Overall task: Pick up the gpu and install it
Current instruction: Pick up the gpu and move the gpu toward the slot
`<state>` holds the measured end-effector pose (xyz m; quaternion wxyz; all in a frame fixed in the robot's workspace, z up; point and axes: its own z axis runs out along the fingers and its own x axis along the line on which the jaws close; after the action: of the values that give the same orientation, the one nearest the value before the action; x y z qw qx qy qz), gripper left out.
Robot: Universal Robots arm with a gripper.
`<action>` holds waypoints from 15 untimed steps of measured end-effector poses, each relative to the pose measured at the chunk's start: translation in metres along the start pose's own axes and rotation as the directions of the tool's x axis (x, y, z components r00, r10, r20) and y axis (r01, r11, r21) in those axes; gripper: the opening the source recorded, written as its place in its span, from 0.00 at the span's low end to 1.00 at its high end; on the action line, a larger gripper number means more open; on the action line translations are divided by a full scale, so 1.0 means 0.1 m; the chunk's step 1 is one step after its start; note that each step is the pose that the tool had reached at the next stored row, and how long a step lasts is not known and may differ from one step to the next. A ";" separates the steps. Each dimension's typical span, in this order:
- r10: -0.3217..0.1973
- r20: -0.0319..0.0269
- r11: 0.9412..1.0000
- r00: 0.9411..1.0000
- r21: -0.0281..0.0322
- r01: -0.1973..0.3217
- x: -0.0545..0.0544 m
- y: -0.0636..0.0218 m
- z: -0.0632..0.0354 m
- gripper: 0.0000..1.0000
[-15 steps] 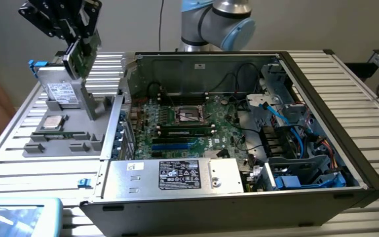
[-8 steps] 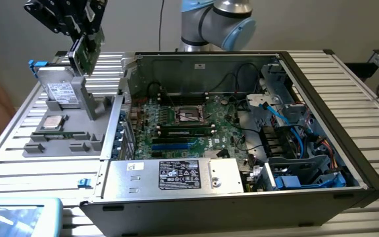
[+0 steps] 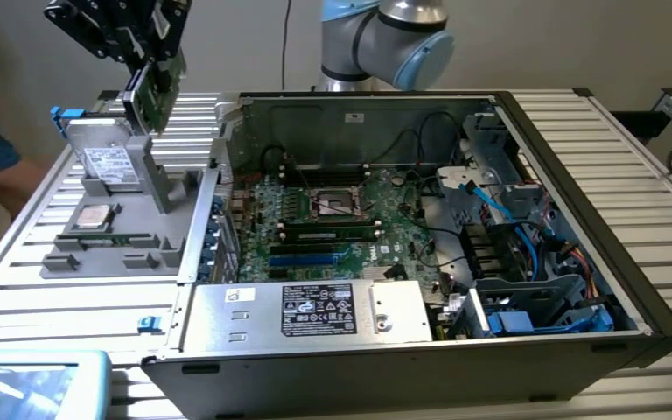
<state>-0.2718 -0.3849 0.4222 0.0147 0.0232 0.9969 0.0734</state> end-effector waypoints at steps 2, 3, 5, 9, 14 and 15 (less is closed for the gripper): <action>0.002 -0.014 1.000 1.000 0.001 -0.002 -0.02 0.001 0.000 0.29; 0.004 -0.026 1.000 1.000 0.002 -0.004 -0.03 0.001 0.000 0.29; 0.007 -0.047 1.000 0.999 0.003 -0.007 -0.06 -0.002 -0.001 0.29; 0.010 -0.061 1.000 0.998 0.004 -0.009 -0.15 -0.013 -0.009 0.29; 0.010 -0.065 1.000 0.998 0.004 -0.010 -0.33 -0.039 -0.035 0.29; 0.010 -0.066 1.000 0.998 0.004 -0.010 -0.37 -0.044 -0.038 0.29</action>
<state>-0.2349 -0.3916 0.4263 -0.0185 0.0258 0.9969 0.0722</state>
